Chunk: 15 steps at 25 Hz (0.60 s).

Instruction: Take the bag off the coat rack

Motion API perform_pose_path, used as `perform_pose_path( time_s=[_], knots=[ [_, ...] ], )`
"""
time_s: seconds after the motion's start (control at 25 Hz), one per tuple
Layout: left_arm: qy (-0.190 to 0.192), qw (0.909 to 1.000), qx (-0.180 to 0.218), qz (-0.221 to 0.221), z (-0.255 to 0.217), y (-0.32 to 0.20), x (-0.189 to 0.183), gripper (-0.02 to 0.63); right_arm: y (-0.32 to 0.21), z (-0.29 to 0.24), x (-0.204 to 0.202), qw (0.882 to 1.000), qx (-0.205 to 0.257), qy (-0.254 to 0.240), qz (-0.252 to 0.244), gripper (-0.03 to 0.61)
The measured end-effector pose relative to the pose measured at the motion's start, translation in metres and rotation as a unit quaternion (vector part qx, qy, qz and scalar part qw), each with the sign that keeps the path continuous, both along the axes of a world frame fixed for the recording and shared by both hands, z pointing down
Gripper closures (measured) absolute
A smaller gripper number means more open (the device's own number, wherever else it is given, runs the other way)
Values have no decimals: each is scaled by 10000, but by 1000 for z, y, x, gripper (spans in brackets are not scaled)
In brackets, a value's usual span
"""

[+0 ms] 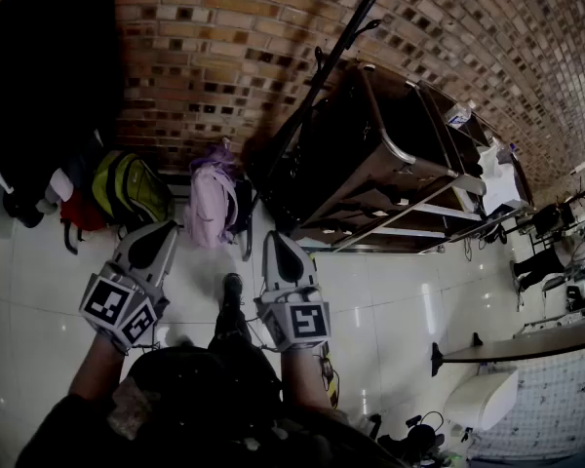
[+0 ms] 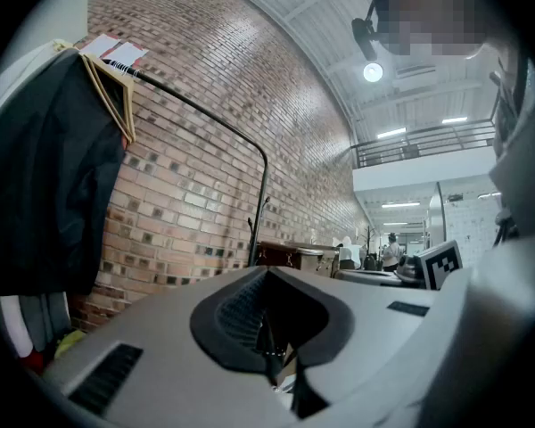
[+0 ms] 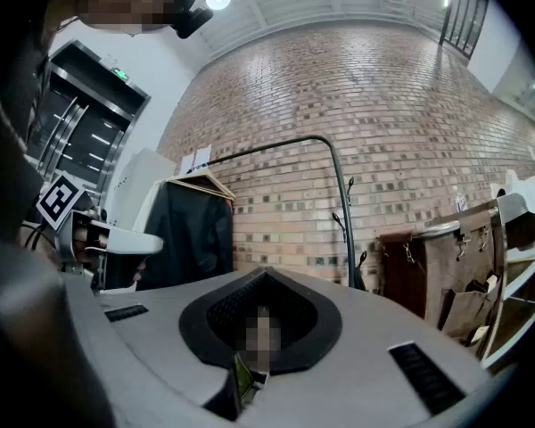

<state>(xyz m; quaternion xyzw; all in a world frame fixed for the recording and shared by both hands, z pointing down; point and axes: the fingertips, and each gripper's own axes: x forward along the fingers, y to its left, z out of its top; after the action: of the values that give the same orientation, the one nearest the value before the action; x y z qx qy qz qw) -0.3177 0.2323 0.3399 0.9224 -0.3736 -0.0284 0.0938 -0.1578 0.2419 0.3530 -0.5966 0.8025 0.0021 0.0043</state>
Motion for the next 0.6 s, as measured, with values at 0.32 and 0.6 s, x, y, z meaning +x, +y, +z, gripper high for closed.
perform_pose_path(
  time_s=[0.32, 0.6],
  knots=[
    [-139, 9998, -94, 62, 14, -84, 65, 588, -104, 10, 86, 9986, -22, 18, 524, 566],
    [-213, 9997, -26, 105, 17, -156, 129, 588, -181, 16, 160, 9970, 18, -36, 777, 566]
  ],
)
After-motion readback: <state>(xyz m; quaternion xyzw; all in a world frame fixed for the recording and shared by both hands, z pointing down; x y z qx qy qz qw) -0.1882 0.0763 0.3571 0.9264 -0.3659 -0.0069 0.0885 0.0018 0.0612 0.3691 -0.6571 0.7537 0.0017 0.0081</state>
